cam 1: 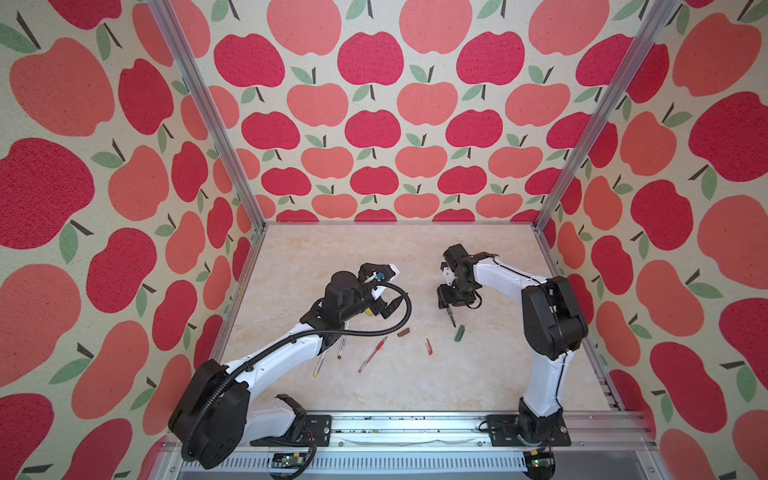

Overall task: Insert the pens into the pen caps
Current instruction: 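Grasp the green marker pen with the right gripper and lift it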

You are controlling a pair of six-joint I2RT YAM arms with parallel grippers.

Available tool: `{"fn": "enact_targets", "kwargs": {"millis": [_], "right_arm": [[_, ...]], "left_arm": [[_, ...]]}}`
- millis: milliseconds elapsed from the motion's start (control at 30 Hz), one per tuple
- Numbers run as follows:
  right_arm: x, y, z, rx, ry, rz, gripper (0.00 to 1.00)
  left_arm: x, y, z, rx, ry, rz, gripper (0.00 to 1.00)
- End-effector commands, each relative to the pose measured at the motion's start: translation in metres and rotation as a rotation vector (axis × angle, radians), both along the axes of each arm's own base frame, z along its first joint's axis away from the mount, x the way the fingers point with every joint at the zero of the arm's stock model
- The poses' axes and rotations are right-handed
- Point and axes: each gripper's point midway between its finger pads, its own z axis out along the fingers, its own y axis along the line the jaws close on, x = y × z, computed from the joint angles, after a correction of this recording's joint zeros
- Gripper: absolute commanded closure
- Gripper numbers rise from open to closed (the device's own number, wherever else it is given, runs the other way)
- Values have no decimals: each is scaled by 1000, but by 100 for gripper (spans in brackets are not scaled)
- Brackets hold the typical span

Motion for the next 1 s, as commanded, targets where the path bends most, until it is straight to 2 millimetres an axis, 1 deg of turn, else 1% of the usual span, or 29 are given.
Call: {"fn": "enact_targets", "kwargs": {"millis": [0,100,367,500,600,733,867,967], "right_arm": [[-1,0,-2,-62,3,16,44],[-1,1,-5,-81,-4,24,49],[-1,5,-10,-105,-20,52,75],[0,9,-9,-111,-36,72,85],[0,12,-7,-116,-47,92,87],[0,14,-10,-117,-40,101,86],[-3,17,-16,-106,-33,129,75],[-4,15,-18,-119,-29,151,73]], "left_arm": [[0,-1,9,-37,-21,-11,1],[0,1,10,-35,-26,-7,1],[4,8,10,-27,-52,29,1],[5,10,9,-15,-52,36,1],[7,13,10,-2,-61,52,1],[6,17,14,-5,-71,60,1],[5,21,14,-4,-72,72,1],[3,24,15,-2,-71,77,1]]}}
